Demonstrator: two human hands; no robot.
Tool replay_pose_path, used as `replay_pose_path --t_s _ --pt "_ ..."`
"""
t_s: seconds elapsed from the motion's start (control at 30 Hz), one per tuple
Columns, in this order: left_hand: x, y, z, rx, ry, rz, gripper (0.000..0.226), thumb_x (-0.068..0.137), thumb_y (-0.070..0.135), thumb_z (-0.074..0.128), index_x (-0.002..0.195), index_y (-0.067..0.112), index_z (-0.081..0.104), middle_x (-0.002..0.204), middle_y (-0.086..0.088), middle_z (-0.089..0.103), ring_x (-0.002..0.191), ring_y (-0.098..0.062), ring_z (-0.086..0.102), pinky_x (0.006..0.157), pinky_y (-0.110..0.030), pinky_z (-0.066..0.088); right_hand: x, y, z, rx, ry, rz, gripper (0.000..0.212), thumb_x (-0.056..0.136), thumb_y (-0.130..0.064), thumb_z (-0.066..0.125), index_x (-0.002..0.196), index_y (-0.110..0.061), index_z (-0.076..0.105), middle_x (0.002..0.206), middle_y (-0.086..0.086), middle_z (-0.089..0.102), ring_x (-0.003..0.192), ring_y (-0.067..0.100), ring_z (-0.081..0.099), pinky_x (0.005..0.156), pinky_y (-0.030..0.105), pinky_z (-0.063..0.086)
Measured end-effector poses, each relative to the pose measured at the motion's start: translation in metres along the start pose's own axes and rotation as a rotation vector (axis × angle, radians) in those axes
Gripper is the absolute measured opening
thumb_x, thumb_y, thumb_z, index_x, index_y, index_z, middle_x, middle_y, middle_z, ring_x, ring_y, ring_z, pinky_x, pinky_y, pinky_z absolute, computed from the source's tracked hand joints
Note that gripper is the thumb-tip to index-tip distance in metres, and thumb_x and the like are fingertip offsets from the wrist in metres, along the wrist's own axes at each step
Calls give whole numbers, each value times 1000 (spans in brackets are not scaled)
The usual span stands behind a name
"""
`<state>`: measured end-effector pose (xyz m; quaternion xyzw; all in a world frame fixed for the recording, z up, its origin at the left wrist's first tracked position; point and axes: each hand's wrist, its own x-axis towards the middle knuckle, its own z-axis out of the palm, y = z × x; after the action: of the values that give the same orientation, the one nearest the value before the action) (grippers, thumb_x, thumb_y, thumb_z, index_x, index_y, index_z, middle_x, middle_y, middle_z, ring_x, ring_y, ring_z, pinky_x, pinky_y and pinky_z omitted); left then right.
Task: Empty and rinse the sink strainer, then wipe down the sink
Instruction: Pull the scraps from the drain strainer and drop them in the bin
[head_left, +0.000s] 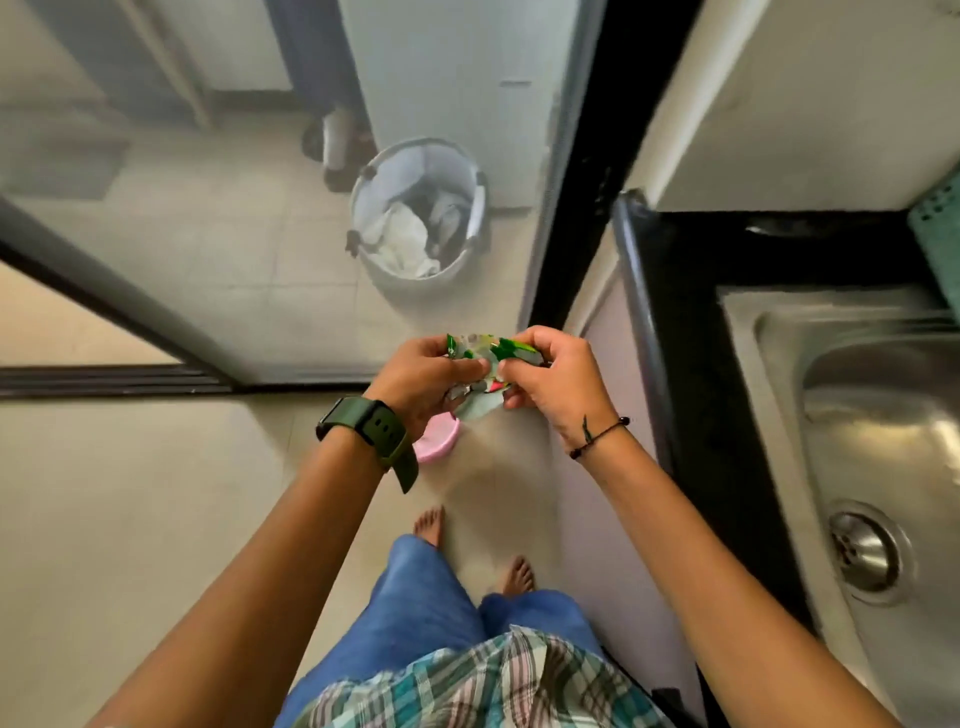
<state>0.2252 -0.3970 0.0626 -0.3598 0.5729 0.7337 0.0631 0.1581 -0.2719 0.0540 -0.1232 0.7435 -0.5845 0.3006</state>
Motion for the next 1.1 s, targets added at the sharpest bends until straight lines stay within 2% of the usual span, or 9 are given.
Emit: replay_pose_path --t_s 0.17,0.37,0.57,0.63,0.73,0.87,0.93,1.03,1.1 --pt "25 -19 -58 -55 84 -96 8 84 2 58 82 8 62 79 -11 62 70 -22 60 73 -35 51 40 14 58 -134 -103 65 28 78 9 58 67 -17 56 64 7 59 36 7 54 46 27 50" --pt "83 -70 -122 -127 147 -276 11 88 2 53 88 11 57 78 -7 59 65 -15 57 48 -21 53 99 69 129 -393 -130 131 15 76 0 63 75 -14 66 74 10 64 62 21 61 62 37 57" --pt "171 -163 -158 -149 195 -438 20 83 -5 54 77 14 57 76 -8 60 66 -16 57 51 -21 53 150 175 177 -630 -165 222 14 76 -1 63 89 -1 69 92 20 68 88 32 62 78 31 43" --pt "205 -196 -161 -161 204 -480 19 81 -6 55 74 11 58 78 -12 62 71 -23 59 61 -27 56 169 213 180 -695 -188 259 16 77 1 60 91 1 67 93 22 67 89 34 60 78 32 39" --pt "253 -239 -163 -94 159 -533 11 79 -4 55 85 4 60 89 -20 59 84 -27 57 87 -52 49 199 262 181 -785 -215 326 16 78 0 58 93 2 64 94 23 66 91 35 59 76 33 38" --pt "325 -288 -165 -214 245 -541 22 78 -11 52 66 7 57 87 -20 58 86 -27 55 93 -53 48 256 334 188 -942 -364 270 12 80 -1 55 92 0 59 96 23 65 92 37 58 73 35 36" --pt "355 -303 -164 -335 317 -552 27 79 -13 49 63 8 54 73 -17 59 81 -24 58 87 -47 53 283 364 193 -1063 -459 223 16 81 -4 55 97 -3 59 103 23 64 97 40 57 73 37 41" --pt "399 -324 -173 -516 415 -650 23 81 -9 48 65 7 50 59 -11 55 58 -24 57 59 -33 51 316 412 209 -1236 -533 123 17 81 -5 52 98 -6 56 104 24 64 97 42 57 66 37 41" --pt "421 -337 -183 -530 419 -668 20 83 -4 47 67 7 48 67 -12 49 61 -25 50 66 -36 46 333 438 221 -1330 -595 62 21 84 -8 53 104 -6 55 103 23 64 98 40 58 65 36 39"
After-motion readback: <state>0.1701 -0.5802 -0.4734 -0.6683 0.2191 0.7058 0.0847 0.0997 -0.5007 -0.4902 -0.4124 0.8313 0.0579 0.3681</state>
